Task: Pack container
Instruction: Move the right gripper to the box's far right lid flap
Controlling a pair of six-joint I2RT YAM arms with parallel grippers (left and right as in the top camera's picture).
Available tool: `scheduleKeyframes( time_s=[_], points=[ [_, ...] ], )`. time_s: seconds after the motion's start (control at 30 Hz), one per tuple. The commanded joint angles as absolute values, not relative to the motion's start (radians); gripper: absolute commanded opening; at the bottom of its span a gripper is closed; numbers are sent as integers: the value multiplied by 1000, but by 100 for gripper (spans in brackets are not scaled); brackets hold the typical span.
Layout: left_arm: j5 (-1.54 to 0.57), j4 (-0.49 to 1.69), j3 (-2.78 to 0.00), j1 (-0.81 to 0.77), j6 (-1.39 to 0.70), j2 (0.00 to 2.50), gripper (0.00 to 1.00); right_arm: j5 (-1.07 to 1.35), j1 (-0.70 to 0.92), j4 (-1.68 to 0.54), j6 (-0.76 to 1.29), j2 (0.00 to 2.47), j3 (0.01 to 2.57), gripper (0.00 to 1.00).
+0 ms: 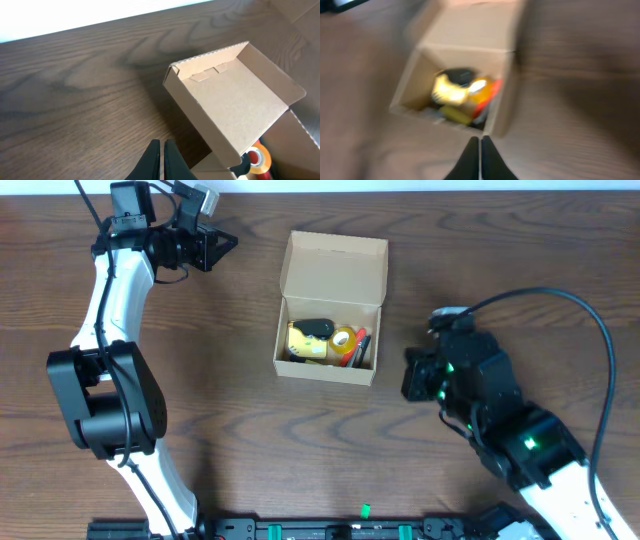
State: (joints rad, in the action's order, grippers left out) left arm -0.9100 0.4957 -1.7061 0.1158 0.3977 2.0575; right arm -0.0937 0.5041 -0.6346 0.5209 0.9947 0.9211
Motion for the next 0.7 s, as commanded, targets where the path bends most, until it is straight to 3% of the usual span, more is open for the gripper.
scheduleKeyframes(
  time_s=[0.0, 0.4, 0.67],
  points=[
    [-882, 487, -1705, 89, 355, 2067, 6, -257, 442, -611, 621, 1060, 927, 1],
    [-733, 415, -1705, 3, 279, 2126, 6, 211, 56, -305, 573, 1440, 927, 1],
    [-798, 335, -1770, -4, 113, 2277, 6, 412, -6, -93, 599, 1746, 972, 1]
  ],
)
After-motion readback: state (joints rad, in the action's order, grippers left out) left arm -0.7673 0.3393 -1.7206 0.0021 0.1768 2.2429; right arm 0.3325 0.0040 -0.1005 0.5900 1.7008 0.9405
